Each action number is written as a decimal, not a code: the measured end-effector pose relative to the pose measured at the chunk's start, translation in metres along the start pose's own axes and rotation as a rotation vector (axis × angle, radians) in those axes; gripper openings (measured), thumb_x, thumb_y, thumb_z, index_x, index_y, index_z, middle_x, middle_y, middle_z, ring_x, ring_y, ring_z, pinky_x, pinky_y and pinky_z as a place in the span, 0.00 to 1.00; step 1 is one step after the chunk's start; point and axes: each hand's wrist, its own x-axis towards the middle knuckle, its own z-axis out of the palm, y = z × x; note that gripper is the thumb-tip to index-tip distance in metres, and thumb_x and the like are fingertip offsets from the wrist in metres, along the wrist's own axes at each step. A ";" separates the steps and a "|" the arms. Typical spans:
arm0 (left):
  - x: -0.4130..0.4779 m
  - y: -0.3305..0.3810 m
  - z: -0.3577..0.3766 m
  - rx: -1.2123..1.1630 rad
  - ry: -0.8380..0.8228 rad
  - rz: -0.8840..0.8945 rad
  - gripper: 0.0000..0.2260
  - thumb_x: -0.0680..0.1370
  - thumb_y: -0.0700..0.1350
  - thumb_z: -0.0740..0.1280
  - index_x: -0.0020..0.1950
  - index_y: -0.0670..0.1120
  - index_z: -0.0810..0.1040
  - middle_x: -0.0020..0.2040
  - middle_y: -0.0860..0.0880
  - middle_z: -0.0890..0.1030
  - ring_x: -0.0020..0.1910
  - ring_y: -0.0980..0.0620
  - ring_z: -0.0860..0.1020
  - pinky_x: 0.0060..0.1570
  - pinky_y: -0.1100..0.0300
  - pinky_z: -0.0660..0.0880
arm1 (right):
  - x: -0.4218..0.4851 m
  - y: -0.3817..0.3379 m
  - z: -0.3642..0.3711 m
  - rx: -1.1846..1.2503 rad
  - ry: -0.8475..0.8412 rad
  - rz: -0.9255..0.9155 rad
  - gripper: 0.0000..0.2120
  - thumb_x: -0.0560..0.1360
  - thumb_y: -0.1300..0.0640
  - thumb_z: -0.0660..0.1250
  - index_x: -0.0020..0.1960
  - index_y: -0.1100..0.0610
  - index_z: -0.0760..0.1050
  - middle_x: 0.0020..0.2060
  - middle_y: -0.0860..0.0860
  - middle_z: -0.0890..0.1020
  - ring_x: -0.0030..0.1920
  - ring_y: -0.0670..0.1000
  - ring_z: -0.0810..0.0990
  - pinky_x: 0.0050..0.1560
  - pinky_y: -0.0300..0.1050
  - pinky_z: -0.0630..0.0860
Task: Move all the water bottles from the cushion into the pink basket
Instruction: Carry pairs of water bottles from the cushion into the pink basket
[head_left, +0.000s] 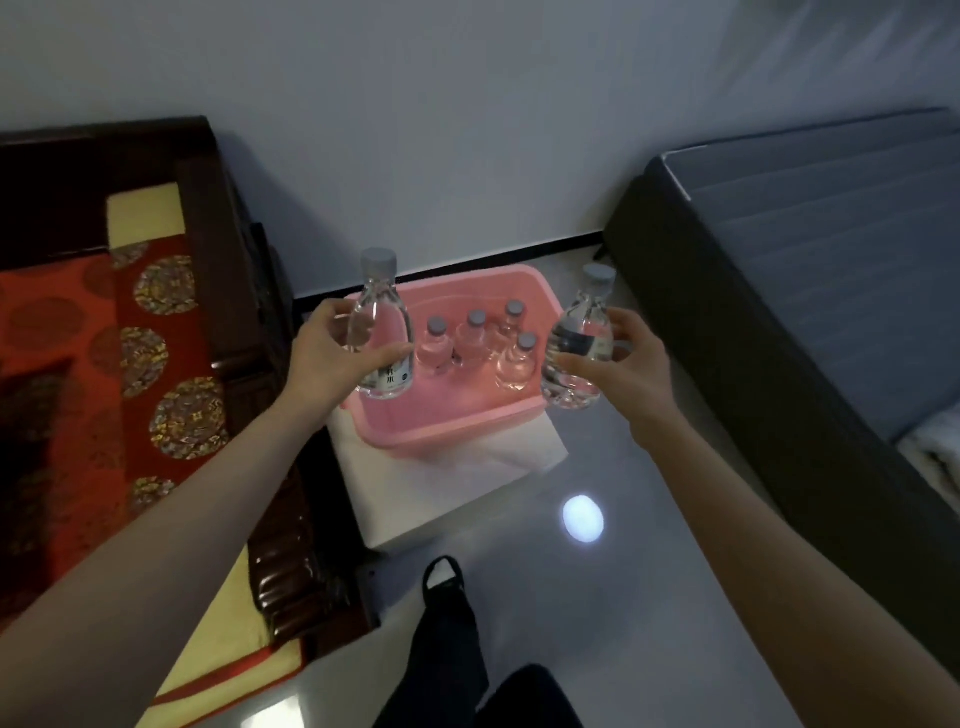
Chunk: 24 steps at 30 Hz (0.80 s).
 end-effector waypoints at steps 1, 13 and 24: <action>0.009 -0.001 0.003 0.000 0.001 -0.012 0.35 0.55 0.54 0.82 0.58 0.46 0.75 0.51 0.49 0.83 0.50 0.52 0.81 0.55 0.49 0.78 | 0.013 -0.001 0.003 0.009 -0.002 0.000 0.29 0.60 0.60 0.81 0.58 0.49 0.74 0.46 0.43 0.78 0.45 0.45 0.79 0.43 0.41 0.78; 0.082 -0.053 0.061 0.044 0.011 -0.130 0.34 0.60 0.46 0.82 0.61 0.49 0.71 0.55 0.55 0.77 0.58 0.52 0.76 0.58 0.57 0.73 | 0.131 0.054 0.077 -0.079 -0.219 0.056 0.31 0.56 0.54 0.82 0.57 0.49 0.75 0.48 0.46 0.84 0.47 0.44 0.83 0.49 0.48 0.80; 0.112 -0.103 0.113 0.138 0.138 -0.340 0.31 0.62 0.43 0.80 0.57 0.46 0.66 0.52 0.51 0.77 0.48 0.50 0.77 0.48 0.60 0.70 | 0.160 0.119 0.146 -0.235 -0.304 0.123 0.27 0.60 0.54 0.79 0.55 0.50 0.70 0.43 0.44 0.82 0.42 0.44 0.81 0.38 0.38 0.75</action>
